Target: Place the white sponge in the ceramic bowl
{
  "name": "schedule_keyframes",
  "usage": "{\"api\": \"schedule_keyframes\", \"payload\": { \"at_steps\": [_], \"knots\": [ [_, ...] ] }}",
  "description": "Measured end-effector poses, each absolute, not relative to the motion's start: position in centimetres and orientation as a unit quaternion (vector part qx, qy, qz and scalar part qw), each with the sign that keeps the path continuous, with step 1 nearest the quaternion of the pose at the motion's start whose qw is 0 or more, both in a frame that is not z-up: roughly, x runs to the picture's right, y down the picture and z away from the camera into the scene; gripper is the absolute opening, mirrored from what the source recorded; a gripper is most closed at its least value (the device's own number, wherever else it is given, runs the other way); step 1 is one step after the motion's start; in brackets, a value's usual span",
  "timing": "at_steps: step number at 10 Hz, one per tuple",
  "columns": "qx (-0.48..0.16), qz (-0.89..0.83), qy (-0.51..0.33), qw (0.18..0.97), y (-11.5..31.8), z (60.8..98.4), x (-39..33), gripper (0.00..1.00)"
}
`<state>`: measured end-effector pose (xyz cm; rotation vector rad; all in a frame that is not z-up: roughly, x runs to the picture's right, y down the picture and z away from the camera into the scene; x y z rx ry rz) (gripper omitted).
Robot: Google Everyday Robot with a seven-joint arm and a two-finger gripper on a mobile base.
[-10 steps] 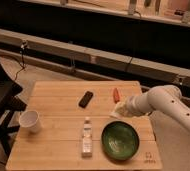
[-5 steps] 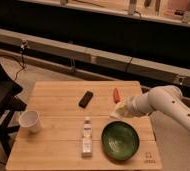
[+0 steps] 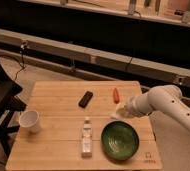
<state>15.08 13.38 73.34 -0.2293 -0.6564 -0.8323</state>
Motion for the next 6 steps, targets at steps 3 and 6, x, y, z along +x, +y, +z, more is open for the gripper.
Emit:
{"api": "schedule_keyframes", "payload": {
  "at_steps": [3, 6],
  "knots": [
    [-0.133, -0.397, -0.33, 0.846, 15.6, 73.6, 15.2, 0.2],
    [-0.14, -0.403, -0.338, 0.839, 17.8, 72.8, 15.4, 0.51]
  ]
}}
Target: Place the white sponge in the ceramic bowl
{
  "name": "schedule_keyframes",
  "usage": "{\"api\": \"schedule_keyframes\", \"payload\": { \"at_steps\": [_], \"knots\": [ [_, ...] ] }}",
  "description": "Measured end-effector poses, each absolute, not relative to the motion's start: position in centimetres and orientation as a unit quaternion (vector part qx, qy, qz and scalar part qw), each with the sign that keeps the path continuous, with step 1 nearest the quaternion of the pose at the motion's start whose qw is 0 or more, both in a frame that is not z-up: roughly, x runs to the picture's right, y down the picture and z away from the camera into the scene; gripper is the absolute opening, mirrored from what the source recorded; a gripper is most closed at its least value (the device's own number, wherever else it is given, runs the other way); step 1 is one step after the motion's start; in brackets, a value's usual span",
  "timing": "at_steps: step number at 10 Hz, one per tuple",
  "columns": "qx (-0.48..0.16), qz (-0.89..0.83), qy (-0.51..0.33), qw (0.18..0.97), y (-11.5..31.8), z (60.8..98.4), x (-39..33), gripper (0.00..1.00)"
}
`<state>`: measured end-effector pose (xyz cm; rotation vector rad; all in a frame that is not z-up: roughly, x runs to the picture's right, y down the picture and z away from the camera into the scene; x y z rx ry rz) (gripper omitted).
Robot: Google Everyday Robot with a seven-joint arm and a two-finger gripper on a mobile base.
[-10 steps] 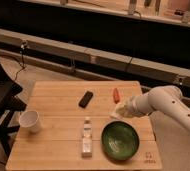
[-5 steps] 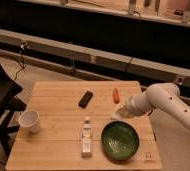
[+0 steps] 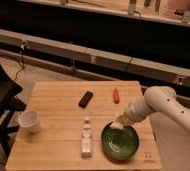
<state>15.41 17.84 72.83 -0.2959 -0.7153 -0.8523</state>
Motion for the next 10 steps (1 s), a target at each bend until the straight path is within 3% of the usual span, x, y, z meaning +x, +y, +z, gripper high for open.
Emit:
{"api": "schedule_keyframes", "payload": {
  "at_steps": [3, 7, 10],
  "knots": [
    [-0.135, -0.418, -0.334, 0.834, 19.5, 71.9, 15.6, 0.79],
    [-0.137, -0.407, -0.336, 0.838, 17.5, 73.1, 15.3, 0.8],
    [-0.137, -0.412, -0.335, 0.836, 18.7, 72.2, 15.7, 0.8]
  ]
}}
